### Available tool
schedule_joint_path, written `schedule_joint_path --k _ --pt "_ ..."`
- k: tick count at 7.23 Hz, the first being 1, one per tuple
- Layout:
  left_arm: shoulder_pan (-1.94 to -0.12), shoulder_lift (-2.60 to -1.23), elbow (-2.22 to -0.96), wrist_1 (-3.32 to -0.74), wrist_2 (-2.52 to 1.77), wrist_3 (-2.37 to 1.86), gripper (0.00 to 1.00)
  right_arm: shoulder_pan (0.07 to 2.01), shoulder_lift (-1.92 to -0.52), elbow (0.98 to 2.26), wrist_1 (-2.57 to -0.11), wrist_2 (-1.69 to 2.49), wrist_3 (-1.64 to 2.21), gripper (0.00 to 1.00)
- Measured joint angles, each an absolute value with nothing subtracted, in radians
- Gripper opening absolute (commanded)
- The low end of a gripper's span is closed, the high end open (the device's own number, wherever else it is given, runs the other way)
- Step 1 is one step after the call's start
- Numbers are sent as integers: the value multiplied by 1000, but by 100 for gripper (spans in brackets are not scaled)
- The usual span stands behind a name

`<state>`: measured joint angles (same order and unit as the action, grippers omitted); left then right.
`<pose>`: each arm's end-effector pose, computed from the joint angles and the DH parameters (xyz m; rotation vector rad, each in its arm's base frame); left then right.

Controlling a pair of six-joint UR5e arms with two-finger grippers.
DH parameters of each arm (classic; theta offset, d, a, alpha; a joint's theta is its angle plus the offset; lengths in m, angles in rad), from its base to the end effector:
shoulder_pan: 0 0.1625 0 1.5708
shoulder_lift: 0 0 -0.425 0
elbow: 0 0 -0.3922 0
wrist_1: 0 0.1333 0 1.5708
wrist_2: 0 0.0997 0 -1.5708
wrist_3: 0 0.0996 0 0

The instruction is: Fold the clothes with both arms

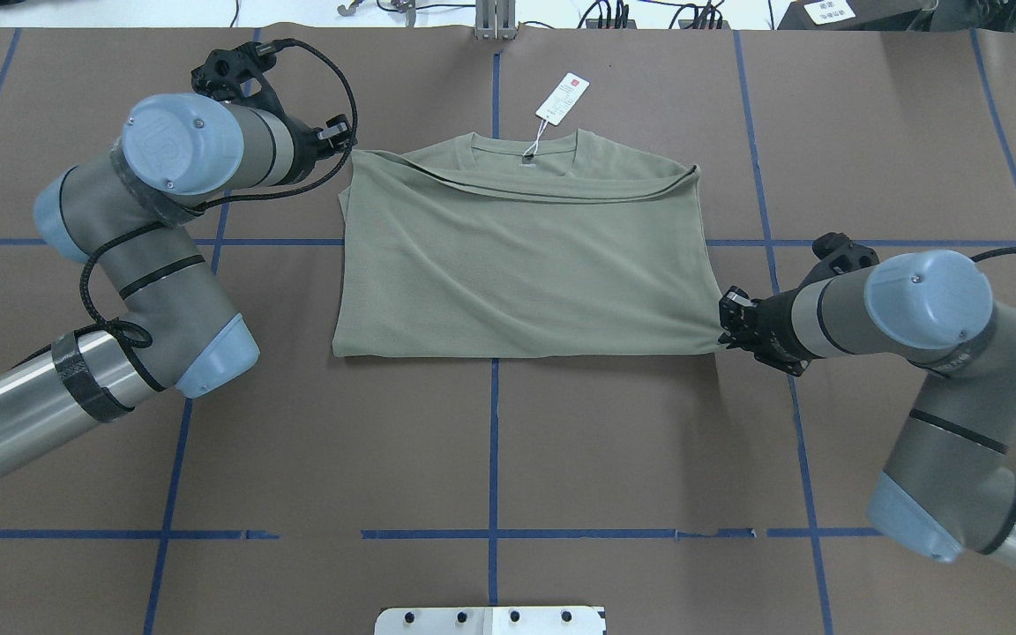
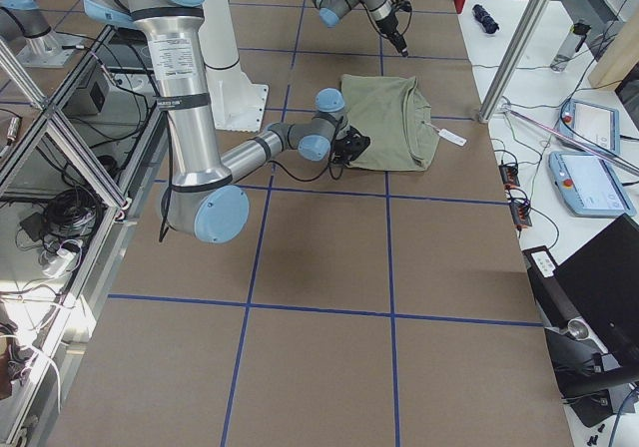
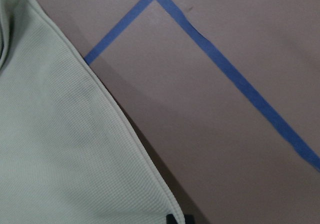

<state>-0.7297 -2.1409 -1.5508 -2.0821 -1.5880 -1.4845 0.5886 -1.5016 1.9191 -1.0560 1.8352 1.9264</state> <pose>0.4335 -0.5643 0.2768 0.4132 0.9957 -0.5719 -0.3767 -0.3804 0.4047 -0.1390 -0.9730 0.7463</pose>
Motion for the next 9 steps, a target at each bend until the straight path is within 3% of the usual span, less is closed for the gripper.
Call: schedule_joint_path --k 3,6,7,9 --pt "-648 -2088 -1692 -2082 -1734 -1584 68 396 -1743 2168 -1068 1835 1930 0" --pt "-583 -2079 -1745 -2083 -1903 -1688 71 140 -1793 2265 -1069 1840 2031 0" --pt "-556 -2078 -1747 -2082 -1910 -1715 73 57 -1793 2288 -1069 1837 2064 99" --pt "-521 -2077 -1740 -2060 -1907 -1731 74 -44 -1793 2307 -1072 1829 2088 100"
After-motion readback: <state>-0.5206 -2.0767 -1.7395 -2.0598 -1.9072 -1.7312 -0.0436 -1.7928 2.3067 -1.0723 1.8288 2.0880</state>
